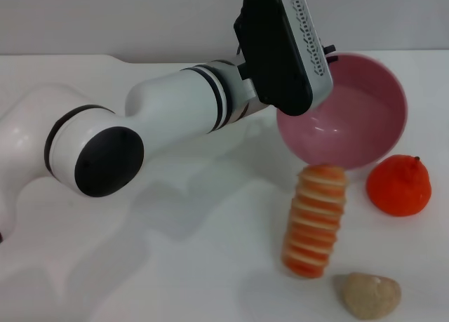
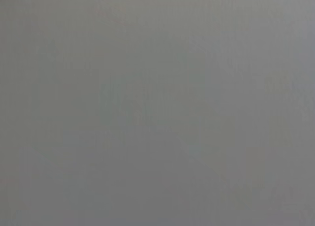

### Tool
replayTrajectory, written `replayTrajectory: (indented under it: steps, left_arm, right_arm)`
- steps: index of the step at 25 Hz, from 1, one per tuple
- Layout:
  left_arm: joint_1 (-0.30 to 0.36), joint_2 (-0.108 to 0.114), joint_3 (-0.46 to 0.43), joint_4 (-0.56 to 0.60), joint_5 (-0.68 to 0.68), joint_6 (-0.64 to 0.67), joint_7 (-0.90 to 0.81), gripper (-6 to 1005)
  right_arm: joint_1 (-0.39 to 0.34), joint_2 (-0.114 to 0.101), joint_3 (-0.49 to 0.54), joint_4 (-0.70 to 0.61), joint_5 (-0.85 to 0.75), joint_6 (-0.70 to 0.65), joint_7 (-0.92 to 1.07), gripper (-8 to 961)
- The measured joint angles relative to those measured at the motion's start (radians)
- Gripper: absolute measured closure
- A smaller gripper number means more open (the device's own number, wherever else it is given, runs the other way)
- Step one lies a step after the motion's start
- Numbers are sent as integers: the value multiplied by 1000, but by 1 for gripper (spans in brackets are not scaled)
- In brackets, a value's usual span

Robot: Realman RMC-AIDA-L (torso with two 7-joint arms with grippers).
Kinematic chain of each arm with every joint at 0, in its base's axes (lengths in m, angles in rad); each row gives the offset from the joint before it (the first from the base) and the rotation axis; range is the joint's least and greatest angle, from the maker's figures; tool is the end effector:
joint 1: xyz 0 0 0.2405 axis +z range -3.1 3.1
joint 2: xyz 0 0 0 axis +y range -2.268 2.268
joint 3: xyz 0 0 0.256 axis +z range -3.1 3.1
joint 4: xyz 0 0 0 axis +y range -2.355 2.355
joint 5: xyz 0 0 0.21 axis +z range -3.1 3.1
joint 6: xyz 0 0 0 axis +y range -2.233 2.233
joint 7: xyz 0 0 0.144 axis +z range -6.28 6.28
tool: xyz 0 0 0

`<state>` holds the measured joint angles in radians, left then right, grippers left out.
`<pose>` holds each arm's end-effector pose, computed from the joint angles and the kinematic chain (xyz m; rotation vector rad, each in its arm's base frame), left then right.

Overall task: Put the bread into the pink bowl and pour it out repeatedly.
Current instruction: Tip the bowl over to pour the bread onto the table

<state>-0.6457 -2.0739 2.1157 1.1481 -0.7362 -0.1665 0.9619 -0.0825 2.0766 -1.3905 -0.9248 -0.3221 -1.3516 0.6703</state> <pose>-0.0671 0.3761 -0.1148 -2.3452 0.4023 -0.1846 0.2823 0.2541 0.1022 -1.5253 0.2204 1.1913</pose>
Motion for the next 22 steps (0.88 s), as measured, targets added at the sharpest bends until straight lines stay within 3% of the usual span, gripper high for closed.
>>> replayTrajectory:
  steps: [12,16,22]
  left_arm:
    - [-2,-2,-3,-1,-7,31,-8,906]
    - [-18,-1,-39,0,-11,135,-44,906]
    - [-31,0,-91,4,-12,117,-116,905]
  right_arm:
    - [15,-1,-22,5,-20,7,-1,631]
    - [17,-1,-41,6,-24,8,-1,631]
    - [19,-2,-51,8,-53,17,-2,631]
